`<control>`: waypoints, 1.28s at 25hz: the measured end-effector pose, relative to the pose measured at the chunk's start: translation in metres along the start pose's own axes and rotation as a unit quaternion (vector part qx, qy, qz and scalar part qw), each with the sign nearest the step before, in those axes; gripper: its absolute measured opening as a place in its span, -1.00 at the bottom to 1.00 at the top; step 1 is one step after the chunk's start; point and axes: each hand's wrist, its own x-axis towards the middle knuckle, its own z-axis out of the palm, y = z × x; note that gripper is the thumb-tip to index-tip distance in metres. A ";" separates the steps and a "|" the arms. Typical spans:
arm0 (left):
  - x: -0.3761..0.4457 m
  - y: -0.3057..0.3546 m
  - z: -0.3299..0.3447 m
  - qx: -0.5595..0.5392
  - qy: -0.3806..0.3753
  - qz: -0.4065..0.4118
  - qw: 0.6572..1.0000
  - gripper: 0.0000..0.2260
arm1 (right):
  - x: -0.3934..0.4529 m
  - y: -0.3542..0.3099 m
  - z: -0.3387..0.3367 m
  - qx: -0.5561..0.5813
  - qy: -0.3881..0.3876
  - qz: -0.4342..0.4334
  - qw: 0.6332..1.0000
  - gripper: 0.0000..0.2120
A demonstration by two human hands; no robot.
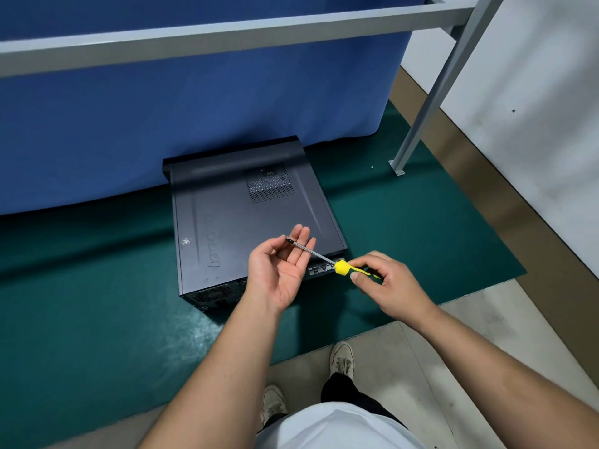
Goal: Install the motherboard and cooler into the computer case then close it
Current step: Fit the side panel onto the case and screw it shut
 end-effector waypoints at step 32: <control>0.047 -0.087 -0.014 0.311 0.163 -0.082 0.933 -0.92 | -0.067 0.060 0.066 0.283 0.108 0.291 0.908 -0.91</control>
